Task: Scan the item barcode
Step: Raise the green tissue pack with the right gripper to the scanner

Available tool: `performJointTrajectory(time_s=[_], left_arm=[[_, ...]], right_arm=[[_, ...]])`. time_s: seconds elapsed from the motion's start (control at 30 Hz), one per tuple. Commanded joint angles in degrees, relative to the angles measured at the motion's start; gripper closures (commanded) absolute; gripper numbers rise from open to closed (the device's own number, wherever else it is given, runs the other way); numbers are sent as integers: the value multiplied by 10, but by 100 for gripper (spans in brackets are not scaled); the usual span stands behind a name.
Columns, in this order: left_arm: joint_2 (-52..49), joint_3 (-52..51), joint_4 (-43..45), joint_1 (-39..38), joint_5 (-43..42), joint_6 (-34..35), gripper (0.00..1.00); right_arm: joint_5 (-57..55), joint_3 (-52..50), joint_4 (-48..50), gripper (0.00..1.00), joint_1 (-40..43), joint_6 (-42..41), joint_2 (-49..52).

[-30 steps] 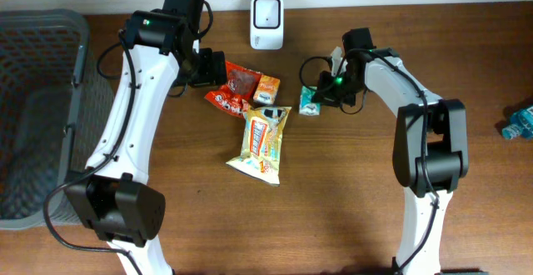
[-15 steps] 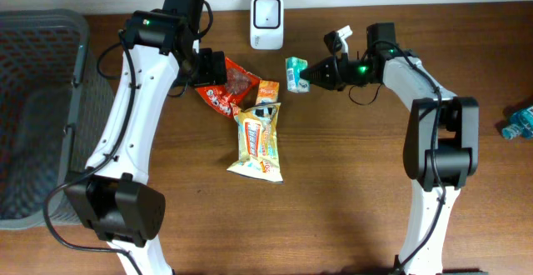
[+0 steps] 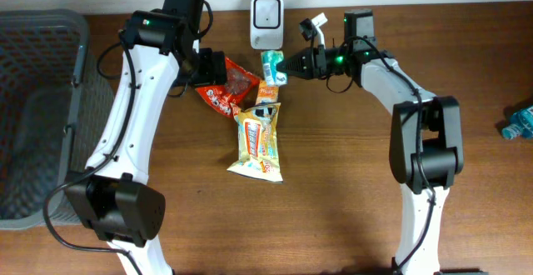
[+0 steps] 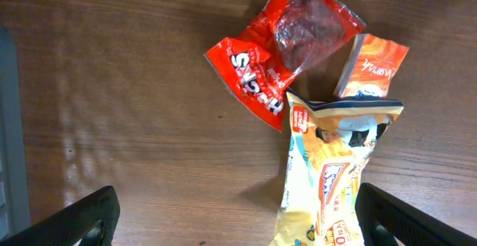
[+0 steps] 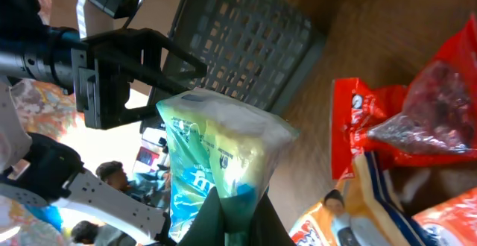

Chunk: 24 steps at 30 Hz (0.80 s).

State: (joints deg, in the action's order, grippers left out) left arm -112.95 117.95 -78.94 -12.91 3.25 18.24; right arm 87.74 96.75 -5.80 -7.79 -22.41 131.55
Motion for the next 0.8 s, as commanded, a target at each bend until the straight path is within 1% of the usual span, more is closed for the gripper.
performJointTrajectory(time_s=[0.0, 0.07, 0.1, 0.17, 0.2, 0.27, 0.3, 0.37, 0.4, 0.43, 0.47, 0.5, 0.57, 0.6, 0.67, 0.77], left_arm=[[0, -2, 0, 0, 0, 6, 1], [0, -2, 0, 0, 0, 6, 1], [0, -2, 0, 0, 0, 6, 1], [0, -2, 0, 0, 0, 6, 1], [0, -2, 0, 0, 0, 6, 1], [0, -2, 0, 0, 0, 6, 1], [0, -2, 0, 0, 0, 6, 1], [0, -2, 0, 0, 0, 6, 1], [0, -2, 0, 0, 0, 6, 1], [0, -2, 0, 0, 0, 6, 1], [0, -2, 0, 0, 0, 6, 1], [0, -2, 0, 0, 0, 6, 1], [0, -2, 0, 0, 0, 6, 1], [0, -2, 0, 0, 0, 6, 1], [0, -2, 0, 0, 0, 6, 1], [0, -2, 0, 0, 0, 6, 1]], right_arm=[[-50, 6, 3, 96, -4, -44, 2], [-166, 9, 13, 96, -5, -103, 2], [-209, 14, 18, 96, -5, -114, 2], [-331, 43, 15, 96, -10, -114, 2], [-382, 59, 0, 96, -14, -97, 0], [-514, 105, -90, 96, -24, -32, -2], [-643, 144, -161, 96, -35, 14, -2], [-879, 193, -220, 96, -68, 104, -2], [-956, 202, -221, 96, -84, 148, -2], [-1047, 206, -195, 96, -110, 228, -2], [-1096, 205, -163, 96, -132, 293, -1], [-1123, 205, -138, 96, -146, 342, 0], [-1128, 205, -76, 96, -172, 474, 2], [-1128, 205, -56, 96, -175, 493, 4], [-1128, 205, -21, 96, -176, 506, 8], [-1041, 205, 0, 96, -169, 507, 20]])
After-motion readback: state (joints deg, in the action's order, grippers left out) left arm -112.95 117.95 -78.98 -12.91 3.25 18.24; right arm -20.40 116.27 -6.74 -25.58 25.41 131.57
